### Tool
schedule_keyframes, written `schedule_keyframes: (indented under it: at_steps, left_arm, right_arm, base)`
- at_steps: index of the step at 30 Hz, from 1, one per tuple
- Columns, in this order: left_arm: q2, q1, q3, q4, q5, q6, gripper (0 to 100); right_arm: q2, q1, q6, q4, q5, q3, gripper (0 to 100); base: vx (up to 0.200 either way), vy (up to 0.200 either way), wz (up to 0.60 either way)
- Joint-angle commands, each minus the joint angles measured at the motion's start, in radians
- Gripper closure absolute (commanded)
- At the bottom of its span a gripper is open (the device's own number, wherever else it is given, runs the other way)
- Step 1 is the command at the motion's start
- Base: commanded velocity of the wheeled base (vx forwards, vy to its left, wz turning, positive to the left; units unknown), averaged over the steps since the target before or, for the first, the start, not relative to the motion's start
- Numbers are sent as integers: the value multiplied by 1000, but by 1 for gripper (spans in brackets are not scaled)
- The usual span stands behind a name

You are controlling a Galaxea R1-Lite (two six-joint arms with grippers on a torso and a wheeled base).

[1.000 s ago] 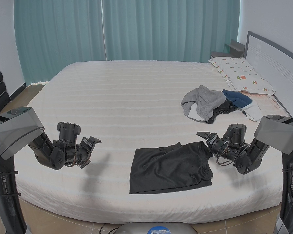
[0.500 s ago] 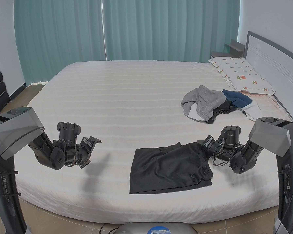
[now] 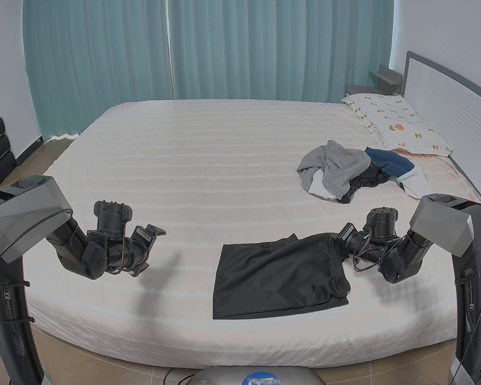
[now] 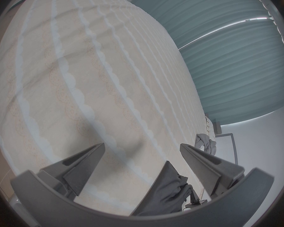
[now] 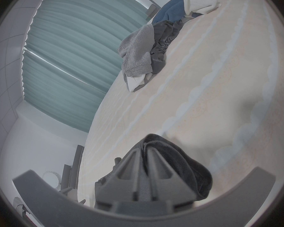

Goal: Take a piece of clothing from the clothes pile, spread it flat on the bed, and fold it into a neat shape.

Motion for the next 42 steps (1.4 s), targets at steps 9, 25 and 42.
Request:
schedule_keyframes:
  at_steps: [9,25,42]
  left_arm:
    - [3,0,-2,0,1,-3,0]
    - [3,0,0,0,1,-1,0]
    - [3,0,0,0,1,-1,0]
  right_arm:
    - [-150,-16,-3,-65,38,197,0]
    - [-219,2,-121,-116,222,381,0]
    - [-85,34,-184,-117,211,272,100]
  base:
    - [-44,0,0]
    - [-125,0,0]
    - [0,0,0]
